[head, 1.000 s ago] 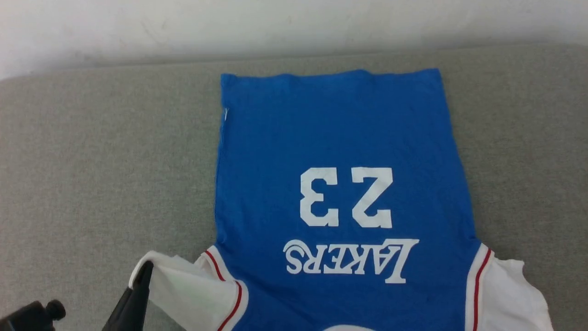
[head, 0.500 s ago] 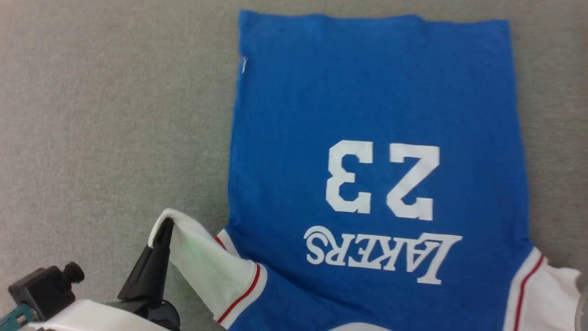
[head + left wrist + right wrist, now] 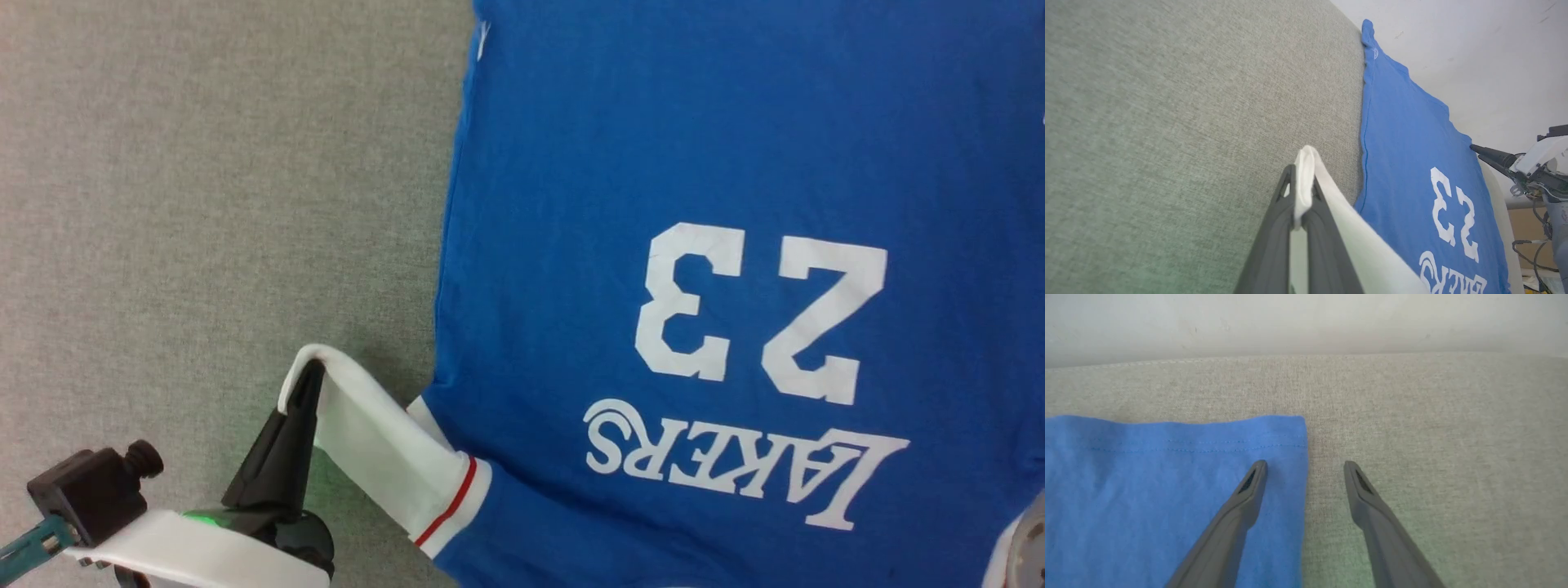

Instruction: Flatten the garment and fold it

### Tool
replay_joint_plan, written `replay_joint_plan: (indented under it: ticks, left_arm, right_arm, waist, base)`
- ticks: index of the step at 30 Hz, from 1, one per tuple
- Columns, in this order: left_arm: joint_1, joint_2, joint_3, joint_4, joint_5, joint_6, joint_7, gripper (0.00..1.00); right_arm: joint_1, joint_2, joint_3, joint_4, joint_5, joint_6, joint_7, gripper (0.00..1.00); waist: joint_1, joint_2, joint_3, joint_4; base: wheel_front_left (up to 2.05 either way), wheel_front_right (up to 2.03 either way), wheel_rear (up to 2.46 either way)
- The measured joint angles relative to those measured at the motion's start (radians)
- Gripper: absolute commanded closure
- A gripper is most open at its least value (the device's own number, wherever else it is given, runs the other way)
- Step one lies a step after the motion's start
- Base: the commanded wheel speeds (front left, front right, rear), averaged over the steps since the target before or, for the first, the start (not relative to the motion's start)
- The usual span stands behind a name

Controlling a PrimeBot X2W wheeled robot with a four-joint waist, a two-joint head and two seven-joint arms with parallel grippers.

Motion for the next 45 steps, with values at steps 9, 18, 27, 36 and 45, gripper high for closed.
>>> replay_joint_plan:
  ticks: [9,18,27,36,45]
  left_arm:
    - [-0.018,0.000,-0.002,0.016,0.005,-0.001,0.000,1.00]
    - [-0.004,0.008,0.021,0.040,0.006,0.002,-0.008,1.00]
    - [0.069,0.026,0.051,0.041,0.005,0.029,0.012,1.00]
    - [0.137,0.040,0.077,0.025,-0.003,0.037,0.028,1.00]
    - [0.167,0.041,0.091,0.017,-0.012,0.046,0.028,1.00]
  right_arm:
    - [-0.019,0.017,0.005,0.024,-0.040,0.000,-0.051,1.00]
    - [0.047,0.017,0.083,0.016,0.064,0.000,-0.163,1.00]
    - [0.273,-0.008,-0.002,-0.105,0.166,0.000,-0.169,1.00]
    - [0.683,0.091,-0.257,-0.280,0.260,0.000,-0.148,1.00]
    - [0.958,0.131,-0.387,-0.208,0.328,0.000,-0.177,1.00]
  waist:
    - [-0.0001,0.0000,0.031,0.019]
    - [-0.0001,0.0000,-0.052,-0.001]
    - [-0.0003,0.0000,-0.182,-0.053]
    - [-0.0005,0.0000,-0.283,-0.150]
    - [-0.0003,0.0000,-0.324,-0.237]
  base:
    - [0.00,0.00,0.00]
    - [0.00,0.00,0.00]
    - [0.00,0.00,0.00]
    - [0.00,0.00,0.00]
    - [0.00,0.00,0.00]
